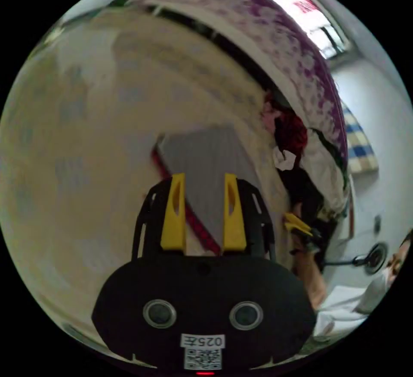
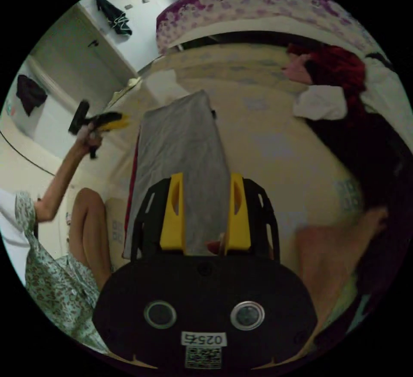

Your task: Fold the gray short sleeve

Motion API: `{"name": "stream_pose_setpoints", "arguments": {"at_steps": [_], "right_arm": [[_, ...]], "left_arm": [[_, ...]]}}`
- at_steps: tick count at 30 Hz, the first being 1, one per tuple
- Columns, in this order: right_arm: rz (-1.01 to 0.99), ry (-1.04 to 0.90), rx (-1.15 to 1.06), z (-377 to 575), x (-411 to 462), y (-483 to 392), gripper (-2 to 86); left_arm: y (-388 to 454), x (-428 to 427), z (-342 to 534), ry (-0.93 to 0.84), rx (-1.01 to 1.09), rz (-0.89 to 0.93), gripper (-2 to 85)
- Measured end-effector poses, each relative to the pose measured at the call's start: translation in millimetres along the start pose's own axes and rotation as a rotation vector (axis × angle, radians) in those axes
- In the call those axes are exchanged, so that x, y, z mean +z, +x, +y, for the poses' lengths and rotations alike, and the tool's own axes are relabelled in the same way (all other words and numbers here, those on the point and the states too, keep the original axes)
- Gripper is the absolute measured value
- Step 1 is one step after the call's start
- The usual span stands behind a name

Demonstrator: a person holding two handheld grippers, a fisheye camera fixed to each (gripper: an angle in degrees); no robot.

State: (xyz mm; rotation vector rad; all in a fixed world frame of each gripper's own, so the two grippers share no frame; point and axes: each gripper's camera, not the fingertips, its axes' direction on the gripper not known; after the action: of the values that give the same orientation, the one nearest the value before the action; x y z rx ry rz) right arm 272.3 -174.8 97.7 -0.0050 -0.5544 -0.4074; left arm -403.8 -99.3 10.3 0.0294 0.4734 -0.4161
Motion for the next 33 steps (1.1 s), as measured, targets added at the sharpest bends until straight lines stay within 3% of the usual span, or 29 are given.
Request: {"name": "stream_pose_setpoints", "arguments": {"at_steps": [4, 8, 12, 18, 21, 25, 28, 29, 33], "right_arm": [[-0.151, -0.22, 0.014, -42.1, 40.6, 46.0, 16.8], [-0.005, -0.272, 0.027, -7.0, 37.0, 47.1, 10.2], [0.099, -0.176, 0.111, 52.5, 28.4, 27.5, 4.8], [-0.092, -0.195, 0.205, 137.4, 30.9, -9.6, 4.1], [-0.116, -0.124, 0.211, 145.2, 12.1, -0.6, 10.9], [-0.347, -0.014, 0.225, 96.7, 5.1, 65.7, 17.6], [-0.442, -0.08, 0.225, 45.1, 34.4, 117.7, 17.7], [-0.551, -0.098, 0.239, 26.8, 44.9, 133.8, 17.6], [-0.645, -0.183, 0.204, -14.9, 73.8, 149.3, 17.2]], "left_arm": [[-42.7, 34.6, 86.3, -0.132, -0.261, 0.119, 11.6], [-36.4, 57.1, 107.2, -0.138, -0.287, 0.178, 8.8], [-21.8, 59.3, 85.8, -0.209, -0.103, -0.038, 0.5], [-37.5, 28.1, 52.4, -0.323, 0.113, -0.198, 0.5], [-58.8, 8.6, 37.3, -0.354, 0.098, -0.095, 4.9], [-85.7, -13.3, 3.9, -0.277, 0.087, 0.155, 8.6], [-86.7, 3.4, -9.1, -0.343, 0.103, 0.084, 10.5], [-85.1, 7.0, -10.2, -0.348, 0.107, 0.105, 10.9], [-89.5, 17.0, -9.5, -0.351, 0.085, 0.218, 11.2]]}}
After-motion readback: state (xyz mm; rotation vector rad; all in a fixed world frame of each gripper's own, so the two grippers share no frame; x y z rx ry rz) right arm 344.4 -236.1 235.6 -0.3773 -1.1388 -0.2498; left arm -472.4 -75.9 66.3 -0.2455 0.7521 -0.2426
